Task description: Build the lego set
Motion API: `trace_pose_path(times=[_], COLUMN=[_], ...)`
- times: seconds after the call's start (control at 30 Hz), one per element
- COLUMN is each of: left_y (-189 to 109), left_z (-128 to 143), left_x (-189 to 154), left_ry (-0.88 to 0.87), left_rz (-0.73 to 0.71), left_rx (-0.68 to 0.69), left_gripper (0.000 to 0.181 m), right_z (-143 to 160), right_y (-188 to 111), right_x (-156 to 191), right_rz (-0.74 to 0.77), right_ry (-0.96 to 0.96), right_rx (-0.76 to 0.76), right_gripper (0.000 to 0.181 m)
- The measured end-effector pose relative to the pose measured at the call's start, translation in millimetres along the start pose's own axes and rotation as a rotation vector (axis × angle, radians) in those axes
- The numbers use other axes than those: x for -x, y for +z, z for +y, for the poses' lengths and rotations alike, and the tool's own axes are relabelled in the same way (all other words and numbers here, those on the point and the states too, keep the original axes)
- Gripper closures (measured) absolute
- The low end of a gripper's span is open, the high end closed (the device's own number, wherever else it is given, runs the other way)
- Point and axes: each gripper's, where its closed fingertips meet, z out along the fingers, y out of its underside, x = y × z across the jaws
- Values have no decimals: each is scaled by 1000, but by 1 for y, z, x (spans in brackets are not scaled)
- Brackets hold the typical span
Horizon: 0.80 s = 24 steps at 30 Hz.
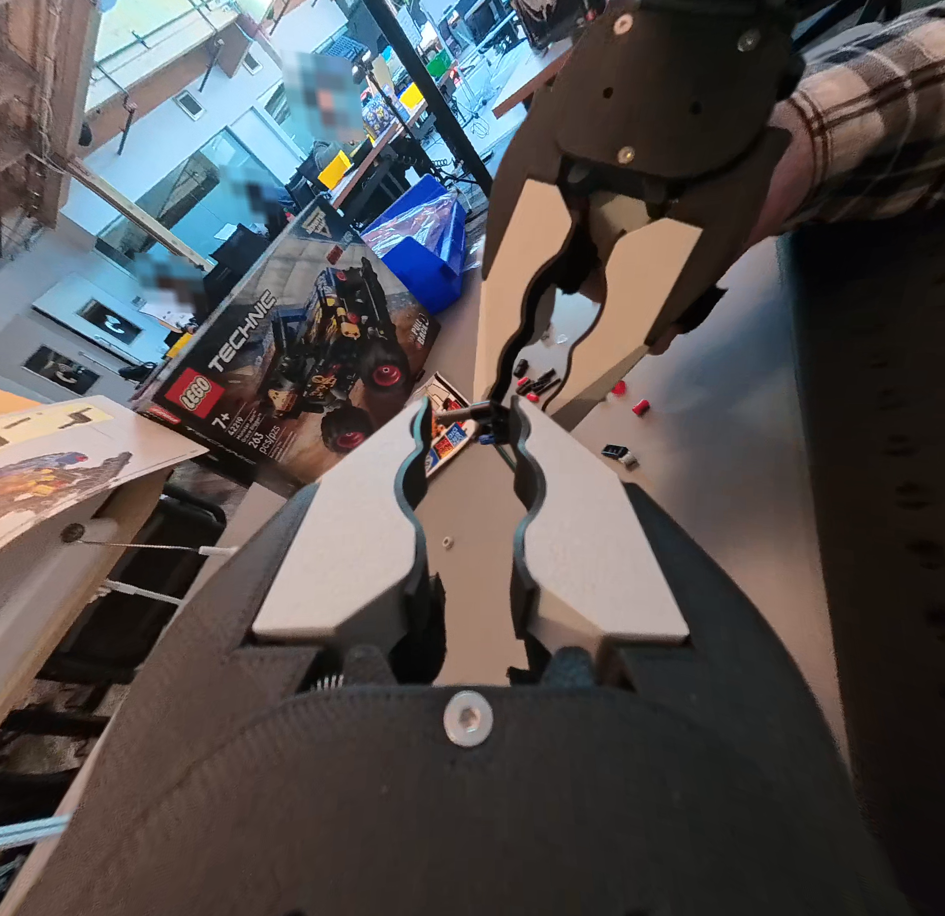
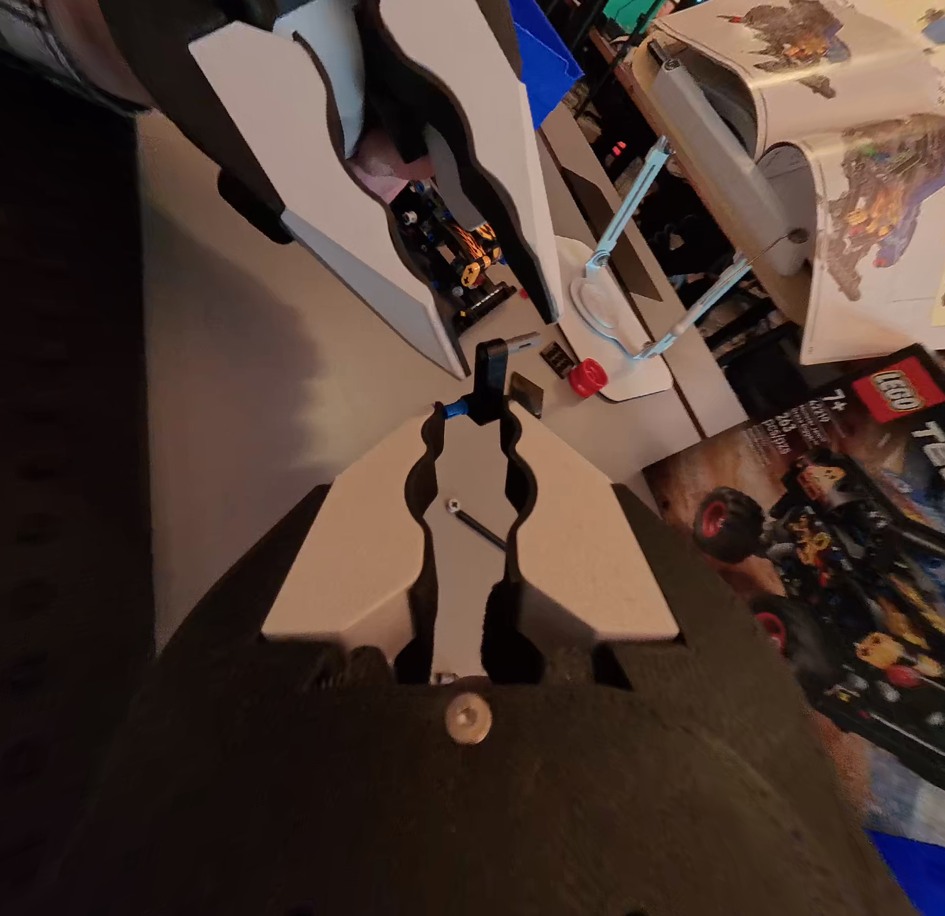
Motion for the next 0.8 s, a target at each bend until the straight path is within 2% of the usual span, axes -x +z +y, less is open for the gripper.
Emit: trace_pose_path(times=[0.3, 0.8], left_y=[-2, -7], left_z=[9, 18], left_x=[-1, 6], left_ry=[18, -28], left_rz=[8, 17], left_rx=[47, 64], left_gripper=[172, 176], right_z=[1, -1], right_y=[2, -4], right_x=[-1, -10], right_rz=[46, 44], right_ry=[-61, 33], right_rx=[27, -18], right_gripper=[160, 160])
